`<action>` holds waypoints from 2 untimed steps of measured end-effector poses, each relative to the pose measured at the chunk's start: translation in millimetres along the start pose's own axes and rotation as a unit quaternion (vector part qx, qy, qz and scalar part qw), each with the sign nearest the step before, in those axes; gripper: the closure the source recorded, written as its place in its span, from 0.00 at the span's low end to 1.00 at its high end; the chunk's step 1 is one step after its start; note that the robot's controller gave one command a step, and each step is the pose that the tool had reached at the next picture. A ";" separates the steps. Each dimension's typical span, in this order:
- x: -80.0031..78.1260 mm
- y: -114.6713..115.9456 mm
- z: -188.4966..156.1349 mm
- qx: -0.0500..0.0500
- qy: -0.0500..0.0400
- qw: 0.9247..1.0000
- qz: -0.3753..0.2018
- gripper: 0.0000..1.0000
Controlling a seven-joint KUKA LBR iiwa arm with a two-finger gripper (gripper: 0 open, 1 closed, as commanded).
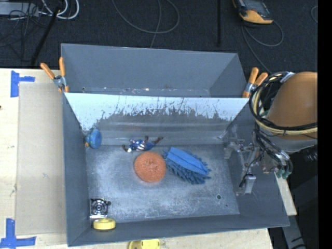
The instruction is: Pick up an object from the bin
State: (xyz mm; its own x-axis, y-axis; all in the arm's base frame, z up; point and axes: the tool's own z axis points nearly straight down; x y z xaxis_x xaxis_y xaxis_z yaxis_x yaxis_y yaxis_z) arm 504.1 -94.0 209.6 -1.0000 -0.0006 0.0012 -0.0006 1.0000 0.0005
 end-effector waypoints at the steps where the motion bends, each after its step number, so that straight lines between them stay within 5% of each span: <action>1: -39.4 43.8 39.1 0.001 -0.005 1.000 -0.011 0.00; 2: -54.6 57.8 80.5 -0.002 0.000 0.999 -0.041 0.00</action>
Offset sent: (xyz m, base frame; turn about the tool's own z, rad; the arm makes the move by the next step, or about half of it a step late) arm 0.0558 0.0371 -0.0908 -0.0834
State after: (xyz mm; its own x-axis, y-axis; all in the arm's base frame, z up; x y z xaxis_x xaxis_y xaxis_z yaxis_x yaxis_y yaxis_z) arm 558.6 -36.1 129.0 -0.9966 -0.0820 0.0000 -0.0820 0.9966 0.0055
